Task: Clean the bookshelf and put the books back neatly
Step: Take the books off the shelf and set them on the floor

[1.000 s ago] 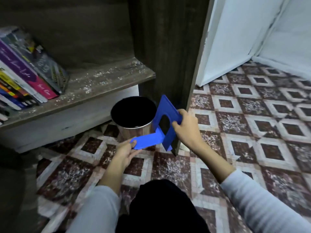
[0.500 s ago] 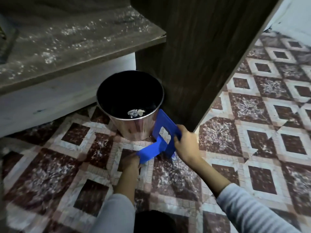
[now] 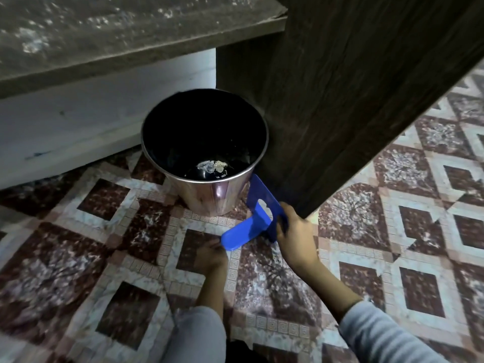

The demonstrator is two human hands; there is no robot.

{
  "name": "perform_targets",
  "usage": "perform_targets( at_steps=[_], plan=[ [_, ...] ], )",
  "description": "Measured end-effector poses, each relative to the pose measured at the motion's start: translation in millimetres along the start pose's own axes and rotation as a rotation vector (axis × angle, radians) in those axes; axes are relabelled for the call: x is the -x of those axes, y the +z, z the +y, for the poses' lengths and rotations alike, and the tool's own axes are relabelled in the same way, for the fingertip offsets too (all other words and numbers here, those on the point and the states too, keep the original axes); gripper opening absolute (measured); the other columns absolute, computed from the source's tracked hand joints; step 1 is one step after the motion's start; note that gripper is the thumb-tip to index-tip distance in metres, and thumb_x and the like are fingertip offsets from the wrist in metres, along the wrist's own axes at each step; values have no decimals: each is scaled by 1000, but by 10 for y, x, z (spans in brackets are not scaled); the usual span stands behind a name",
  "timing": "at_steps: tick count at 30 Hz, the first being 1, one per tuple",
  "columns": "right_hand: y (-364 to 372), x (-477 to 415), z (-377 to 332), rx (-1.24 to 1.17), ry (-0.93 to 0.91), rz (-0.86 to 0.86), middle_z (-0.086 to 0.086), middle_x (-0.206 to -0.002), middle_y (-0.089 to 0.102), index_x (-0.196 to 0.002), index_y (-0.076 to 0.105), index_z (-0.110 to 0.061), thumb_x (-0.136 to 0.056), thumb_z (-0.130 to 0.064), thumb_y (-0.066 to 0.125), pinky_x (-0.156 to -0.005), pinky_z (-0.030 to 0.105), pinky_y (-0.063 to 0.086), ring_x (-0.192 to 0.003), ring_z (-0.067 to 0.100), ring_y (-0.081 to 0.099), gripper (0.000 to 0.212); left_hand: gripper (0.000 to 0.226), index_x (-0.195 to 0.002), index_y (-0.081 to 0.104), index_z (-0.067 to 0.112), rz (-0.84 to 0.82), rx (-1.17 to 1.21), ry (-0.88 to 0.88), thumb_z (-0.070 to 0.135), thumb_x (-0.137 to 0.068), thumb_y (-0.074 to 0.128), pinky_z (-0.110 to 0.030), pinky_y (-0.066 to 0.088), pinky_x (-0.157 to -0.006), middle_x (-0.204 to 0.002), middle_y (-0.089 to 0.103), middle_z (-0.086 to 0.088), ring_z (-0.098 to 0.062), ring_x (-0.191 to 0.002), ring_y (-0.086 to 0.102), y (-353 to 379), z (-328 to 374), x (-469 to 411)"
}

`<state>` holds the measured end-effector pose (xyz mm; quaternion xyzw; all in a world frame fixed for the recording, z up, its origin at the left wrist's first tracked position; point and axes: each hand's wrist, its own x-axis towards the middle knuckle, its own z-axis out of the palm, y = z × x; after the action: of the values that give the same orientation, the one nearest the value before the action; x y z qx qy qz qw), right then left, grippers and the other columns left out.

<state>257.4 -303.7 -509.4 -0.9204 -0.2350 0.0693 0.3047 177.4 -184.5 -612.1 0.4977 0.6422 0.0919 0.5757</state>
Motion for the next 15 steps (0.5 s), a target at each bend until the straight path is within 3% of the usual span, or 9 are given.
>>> perform_targets(
  at_steps=[3, 8, 11, 15],
  plan=[
    [-13, -19, 22, 36, 16, -32, 26, -87, 66, -131, 48, -5, -94, -5, 46, -57, 33, 30, -77, 43, 60, 37, 25, -107, 71, 3, -8, -208, 33, 3, -85, 59, -28, 44, -82, -110, 68, -17, -33, -105, 61, -51, 56, 59],
    [-58, -32, -66, 176, 72, -187, 18, -115, 62, -135, 37, -9, -93, -19, 51, -74, 40, 45, -102, 39, 59, 46, 24, -104, 72, 8, -94, -277, 96, 9, -82, 61, -35, 49, -91, -109, 69, -15, -32, -102, 63, -204, 209, 155],
    [-233, 12, -255, 66, 22, -83, 9, -131, 52, -138, 35, -13, -91, -23, 55, -89, 36, 43, -119, 29, 49, 52, 25, -105, 70, 9, -154, -277, 206, 9, -83, 58, -30, 48, -92, -110, 69, -11, -27, -103, 63, -349, 445, 352],
    [-570, 10, -772, -130, -157, 104, 10, -127, 54, -130, 44, -10, -87, -11, 57, -94, 37, 41, -119, 29, 48, 45, 16, -97, 70, 9, -164, -212, 407, 9, -84, 59, -27, 47, -78, -99, 70, -10, -25, -93, 63, -721, 970, 710]
  ],
)
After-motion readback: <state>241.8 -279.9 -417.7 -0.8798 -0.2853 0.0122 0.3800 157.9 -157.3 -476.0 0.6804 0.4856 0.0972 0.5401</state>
